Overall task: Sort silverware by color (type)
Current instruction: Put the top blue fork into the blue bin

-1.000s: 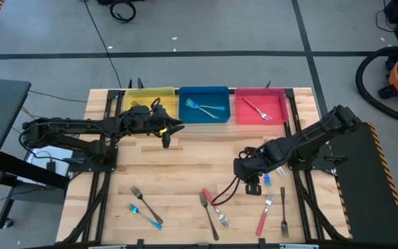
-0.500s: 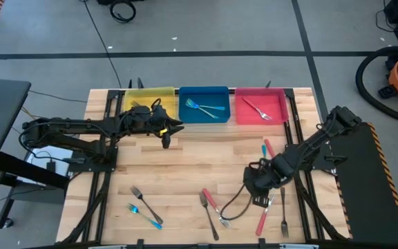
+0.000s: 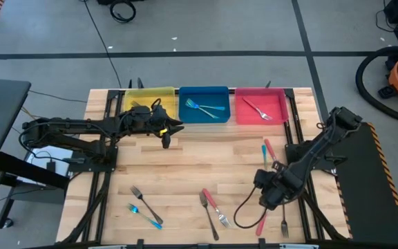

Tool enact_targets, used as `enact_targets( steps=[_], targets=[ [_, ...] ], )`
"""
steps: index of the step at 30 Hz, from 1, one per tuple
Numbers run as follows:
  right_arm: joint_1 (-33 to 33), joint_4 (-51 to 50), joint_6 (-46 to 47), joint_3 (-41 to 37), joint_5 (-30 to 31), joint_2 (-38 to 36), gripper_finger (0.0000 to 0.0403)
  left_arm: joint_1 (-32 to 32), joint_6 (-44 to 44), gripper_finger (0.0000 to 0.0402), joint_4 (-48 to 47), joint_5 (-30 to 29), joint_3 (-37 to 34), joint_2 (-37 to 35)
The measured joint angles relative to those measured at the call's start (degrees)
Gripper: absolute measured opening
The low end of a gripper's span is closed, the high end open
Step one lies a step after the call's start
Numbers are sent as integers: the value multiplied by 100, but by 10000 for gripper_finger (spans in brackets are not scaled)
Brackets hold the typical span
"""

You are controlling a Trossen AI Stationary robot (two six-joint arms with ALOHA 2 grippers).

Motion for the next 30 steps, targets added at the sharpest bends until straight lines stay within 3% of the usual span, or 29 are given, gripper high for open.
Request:
enact_targets(
  steps=[9,17,23,30],
  targets=[
    [257,167,-274,-279,218,68,151,0,-99,103,-1,0,0,0],
    [546,143,-1486,-279,707,926,151,0,-152,103,-14,1,0,0],
    [577,94,-1518,-220,928,1143,151,-2,-153,103,-44,2,0,0],
    [661,92,-1155,-207,773,1141,151,-1,-153,103,-70,0,0,0]
  ],
)
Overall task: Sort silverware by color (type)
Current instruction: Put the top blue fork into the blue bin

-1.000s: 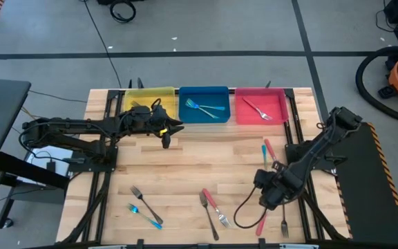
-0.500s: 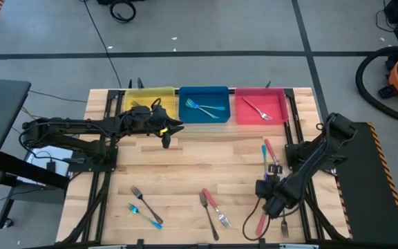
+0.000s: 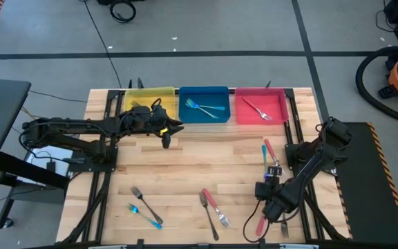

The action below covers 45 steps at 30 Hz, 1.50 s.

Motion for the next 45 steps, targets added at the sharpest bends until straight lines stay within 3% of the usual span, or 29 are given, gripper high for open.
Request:
enact_targets(
  steps=[31,35,43,45],
  targets=[
    [21,277,672,-623,35,0,148,-2,46,103,-11,2,0,0],
    [5,265,647,-623,24,0,122,-1,48,103,-11,2,0,0],
    [5,-115,736,-602,41,0,19,-2,48,103,-11,2,0,0],
    [5,-326,829,-532,68,0,16,-1,48,103,-11,2,0,0]
  ],
)
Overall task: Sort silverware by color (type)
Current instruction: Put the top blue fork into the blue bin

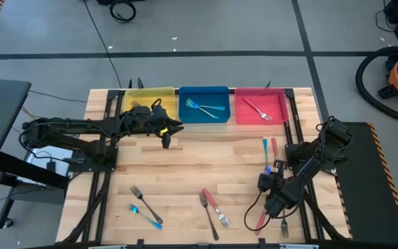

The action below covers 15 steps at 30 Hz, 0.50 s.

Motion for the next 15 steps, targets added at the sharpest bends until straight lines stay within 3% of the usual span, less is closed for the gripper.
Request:
enact_targets(
  steps=[15],
  targets=[
    [4,-1382,169,1128,88,0,8,-1,-2,103,-2,1,0,0]
  ],
)
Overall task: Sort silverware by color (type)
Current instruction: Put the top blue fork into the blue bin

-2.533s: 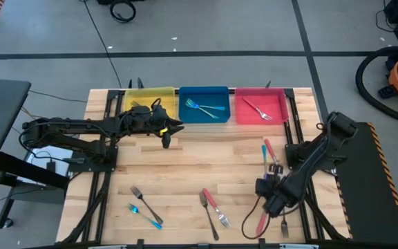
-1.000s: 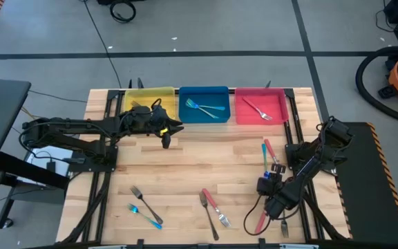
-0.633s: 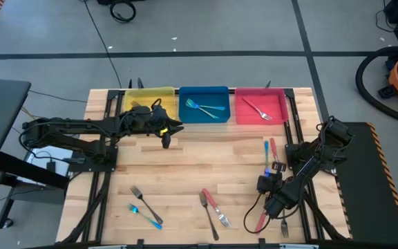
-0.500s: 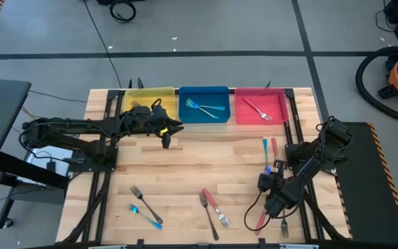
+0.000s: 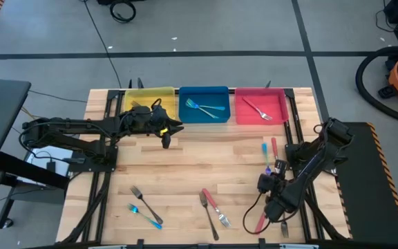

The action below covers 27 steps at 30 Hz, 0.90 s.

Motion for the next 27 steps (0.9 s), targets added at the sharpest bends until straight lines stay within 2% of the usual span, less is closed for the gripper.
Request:
enact_targets(
  steps=[7,19,27],
  targets=[
    [-86,-537,7,568,224,-62,4,1,0,103,-2,0,0,0],
    [-368,-623,287,611,651,-673,2,0,0,103,-101,-2,0,0],
    [-954,10,-372,611,1620,-1462,2,1,-2,103,-151,-2,0,-2]
  ],
)
